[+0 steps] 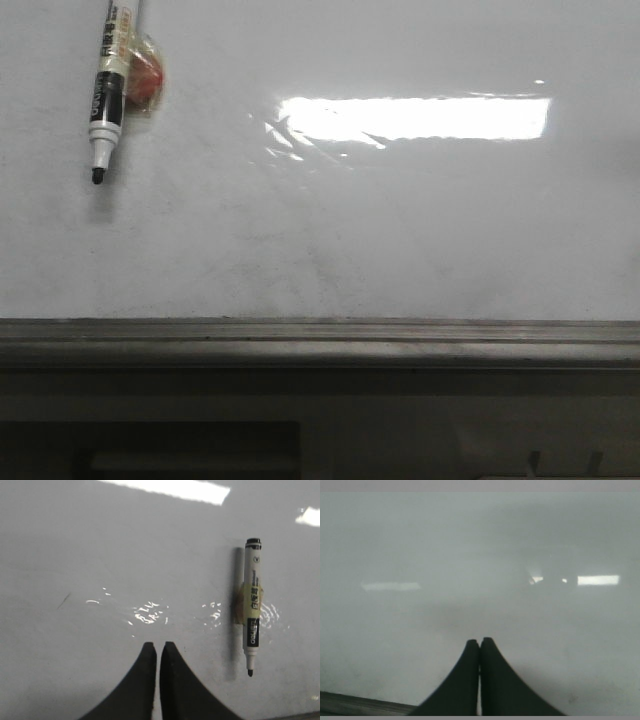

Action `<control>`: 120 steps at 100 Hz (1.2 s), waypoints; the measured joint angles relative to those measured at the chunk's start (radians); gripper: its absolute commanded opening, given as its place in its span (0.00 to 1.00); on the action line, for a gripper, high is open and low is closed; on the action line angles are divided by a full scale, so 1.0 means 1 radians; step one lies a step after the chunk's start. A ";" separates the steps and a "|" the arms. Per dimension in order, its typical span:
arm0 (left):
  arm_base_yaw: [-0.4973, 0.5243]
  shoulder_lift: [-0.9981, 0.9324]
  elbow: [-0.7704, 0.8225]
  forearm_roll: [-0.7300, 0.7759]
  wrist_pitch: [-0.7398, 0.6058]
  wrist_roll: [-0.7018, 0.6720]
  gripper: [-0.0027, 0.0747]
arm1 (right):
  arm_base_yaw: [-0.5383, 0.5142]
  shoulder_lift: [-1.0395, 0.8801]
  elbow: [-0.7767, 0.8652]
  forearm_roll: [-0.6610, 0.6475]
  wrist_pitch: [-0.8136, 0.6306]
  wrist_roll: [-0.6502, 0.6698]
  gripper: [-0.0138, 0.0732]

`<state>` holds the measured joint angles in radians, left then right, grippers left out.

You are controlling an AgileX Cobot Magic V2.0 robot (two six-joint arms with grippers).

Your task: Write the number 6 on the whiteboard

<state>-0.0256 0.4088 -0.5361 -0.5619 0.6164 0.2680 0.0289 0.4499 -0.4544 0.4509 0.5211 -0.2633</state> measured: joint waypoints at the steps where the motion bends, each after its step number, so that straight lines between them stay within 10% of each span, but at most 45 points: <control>1: -0.002 0.014 -0.004 0.003 0.006 0.003 0.02 | 0.000 0.014 -0.006 0.000 0.006 -0.002 0.12; 12: -0.038 0.102 -0.046 -0.012 0.031 0.059 0.14 | 0.000 0.092 -0.073 -0.001 0.041 -0.043 0.31; 24: -0.083 0.170 -0.054 -0.080 0.041 0.131 0.50 | 0.000 0.132 -0.105 0.002 0.067 -0.062 0.67; 35: -0.112 0.231 -0.054 -0.183 0.037 0.199 0.70 | 0.000 0.147 -0.108 0.006 0.075 -0.067 0.74; 67: -0.252 0.444 -0.061 -0.573 -0.094 0.547 0.65 | 0.000 0.153 -0.111 0.006 0.080 -0.069 0.74; 120: -0.583 0.677 -0.095 -0.610 -0.499 0.633 0.46 | 0.000 0.153 -0.111 0.008 0.080 -0.073 0.74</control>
<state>-0.6083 1.0857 -0.6315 -1.1717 0.1173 0.9005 0.0289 0.6026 -0.5652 0.4586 0.6013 -0.3361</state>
